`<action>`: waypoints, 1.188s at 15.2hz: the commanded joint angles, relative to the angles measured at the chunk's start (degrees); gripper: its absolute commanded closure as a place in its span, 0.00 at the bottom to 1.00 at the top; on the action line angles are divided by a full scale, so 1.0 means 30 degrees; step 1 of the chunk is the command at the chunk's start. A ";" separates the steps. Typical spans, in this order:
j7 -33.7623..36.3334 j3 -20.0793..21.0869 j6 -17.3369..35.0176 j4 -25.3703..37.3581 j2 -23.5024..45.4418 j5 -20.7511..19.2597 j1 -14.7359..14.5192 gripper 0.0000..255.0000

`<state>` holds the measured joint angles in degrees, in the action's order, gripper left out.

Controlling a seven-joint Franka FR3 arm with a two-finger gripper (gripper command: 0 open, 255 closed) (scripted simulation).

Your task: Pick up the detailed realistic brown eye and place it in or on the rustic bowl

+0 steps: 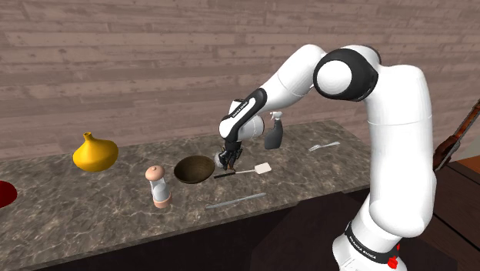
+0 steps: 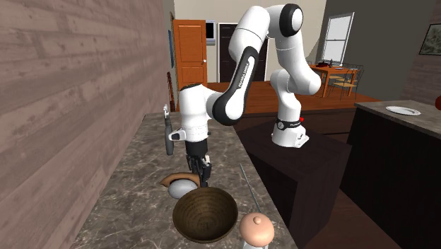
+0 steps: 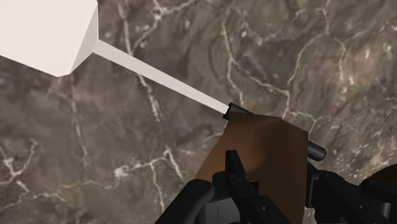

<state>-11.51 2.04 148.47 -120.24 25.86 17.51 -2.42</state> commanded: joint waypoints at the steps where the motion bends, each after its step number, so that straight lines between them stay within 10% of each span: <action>1: 0.0002 0.0000 0.0001 0.0008 -0.0005 -0.0001 -0.0001 1.00; 18: 0.1156 -0.0452 -0.3438 0.0193 -0.3317 -0.0918 -0.0219 1.00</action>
<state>-8.17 0.77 138.86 -119.71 16.58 14.91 -3.11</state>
